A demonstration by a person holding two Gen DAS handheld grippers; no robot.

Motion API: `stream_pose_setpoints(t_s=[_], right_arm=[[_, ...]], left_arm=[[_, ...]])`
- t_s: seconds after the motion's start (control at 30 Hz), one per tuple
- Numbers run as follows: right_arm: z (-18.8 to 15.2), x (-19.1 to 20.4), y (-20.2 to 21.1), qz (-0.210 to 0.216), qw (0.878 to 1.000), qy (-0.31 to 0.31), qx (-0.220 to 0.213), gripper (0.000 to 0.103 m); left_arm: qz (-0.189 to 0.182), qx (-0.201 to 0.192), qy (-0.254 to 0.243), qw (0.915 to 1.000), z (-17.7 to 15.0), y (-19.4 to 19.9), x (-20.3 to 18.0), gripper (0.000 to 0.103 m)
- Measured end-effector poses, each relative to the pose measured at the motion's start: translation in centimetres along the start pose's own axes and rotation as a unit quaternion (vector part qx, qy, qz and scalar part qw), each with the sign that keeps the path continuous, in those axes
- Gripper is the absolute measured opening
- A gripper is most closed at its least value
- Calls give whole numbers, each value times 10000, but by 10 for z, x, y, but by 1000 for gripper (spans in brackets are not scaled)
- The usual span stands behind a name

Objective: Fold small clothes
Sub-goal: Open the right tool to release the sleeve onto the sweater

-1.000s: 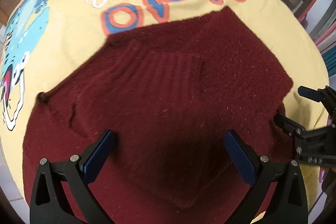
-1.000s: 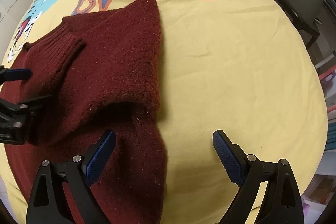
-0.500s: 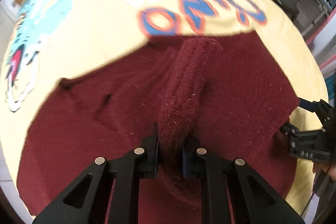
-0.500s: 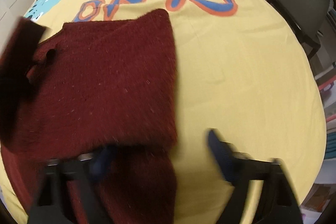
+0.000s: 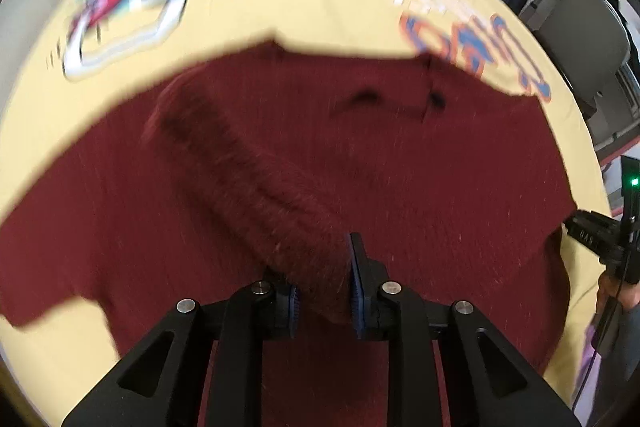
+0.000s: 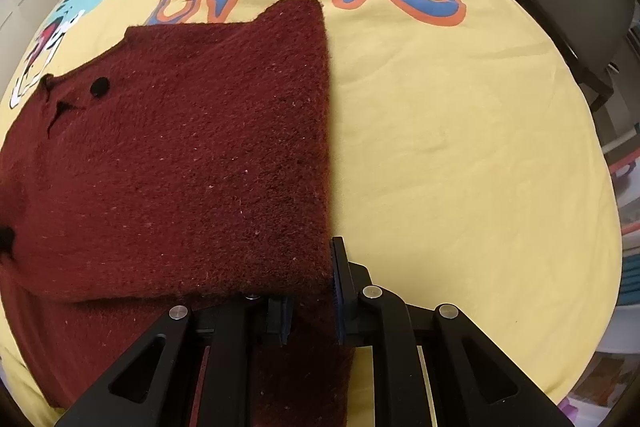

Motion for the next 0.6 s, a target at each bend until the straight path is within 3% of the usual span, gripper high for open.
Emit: stream_pose_setpoints(t_s=[0.1,0.3,0.43,0.5,0.57,0.6], right_arm=[[0,0,1,34,10000,30,16,16],[-1,-1,3,62,10000,18,-2,16],[-1,1,9,41,10000,42,-30,20],[-2,1,13,-14,10000,88,-36,24],[-4,2,17,-75,9998,151,-60,31],[-5,1,20,-100,9998,165,-69,43]], left_arm=[[-43,180,161,9997,-14,-12,5,26],[276,289,377,9985,-26,-14,43,63],[359,137,574,9976,-18,-3,67,87],[373,60,620,9974,-12,4,74,101],[361,5,687,9970,-2,7,80,102],[347,-13,731,9967,2,7,82,102]])
Point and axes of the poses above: each gripper's, at about its wrist camera, not at the fingertips, and y roughly against the way its jaws point, x to its left, z to its top, the point moved 8 cm from there along -y, roughly the way its jaws point
